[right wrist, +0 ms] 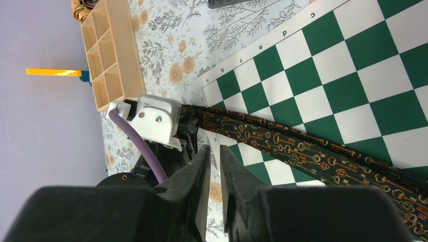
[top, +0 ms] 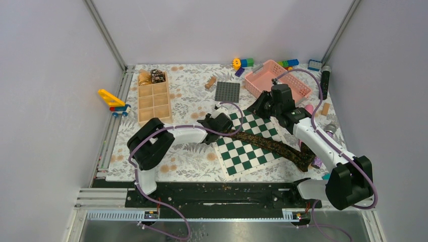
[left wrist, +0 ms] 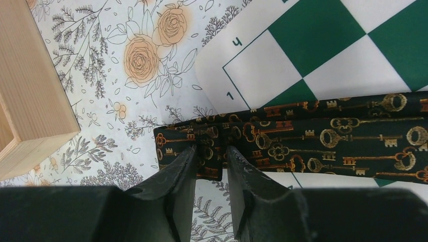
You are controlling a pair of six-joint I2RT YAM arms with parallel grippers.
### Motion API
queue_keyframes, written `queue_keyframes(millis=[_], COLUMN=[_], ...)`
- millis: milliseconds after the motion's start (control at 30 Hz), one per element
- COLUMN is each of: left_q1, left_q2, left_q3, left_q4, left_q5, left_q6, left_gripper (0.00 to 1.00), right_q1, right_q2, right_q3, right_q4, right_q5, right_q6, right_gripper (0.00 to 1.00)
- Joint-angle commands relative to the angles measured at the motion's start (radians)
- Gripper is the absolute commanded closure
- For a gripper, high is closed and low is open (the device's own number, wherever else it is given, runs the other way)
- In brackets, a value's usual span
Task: Roll the ties
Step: Roll the tie at the center of the board.
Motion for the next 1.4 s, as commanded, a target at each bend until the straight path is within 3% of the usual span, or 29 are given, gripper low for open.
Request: queue_keyframes(millis=[0, 400, 933, 1367], left_q1=[-0.005, 0.007, 0.112, 0.116], left_q2=[0.014, 0.019, -0.047, -0.118], left_q3=[0.034, 0.034, -0.062, -0.061], left_q4=[0.002, -0.002, 0.085, 0.070], left_q5=[0.043, 0.074, 0.320, 0.319], left_q6=[-0.019, -0.035, -0.110, -0.105], left_gripper=[0.71, 0.68, 0.68, 0.67], right_q1=[-0.008, -0.008, -0.008, -0.008], right_q2=[-0.011, -0.006, -0.001, 0.009], right_q3=[-0.001, 0.005, 0.002, 0.005], right_q4=[0.008, 0.008, 0.008, 0.008], right_q5=[0.010, 0.005, 0.008, 0.009], right_q6=[-0.005, -0.005, -0.002, -0.002], right_gripper=[0.80, 0.80, 0.80, 0.80])
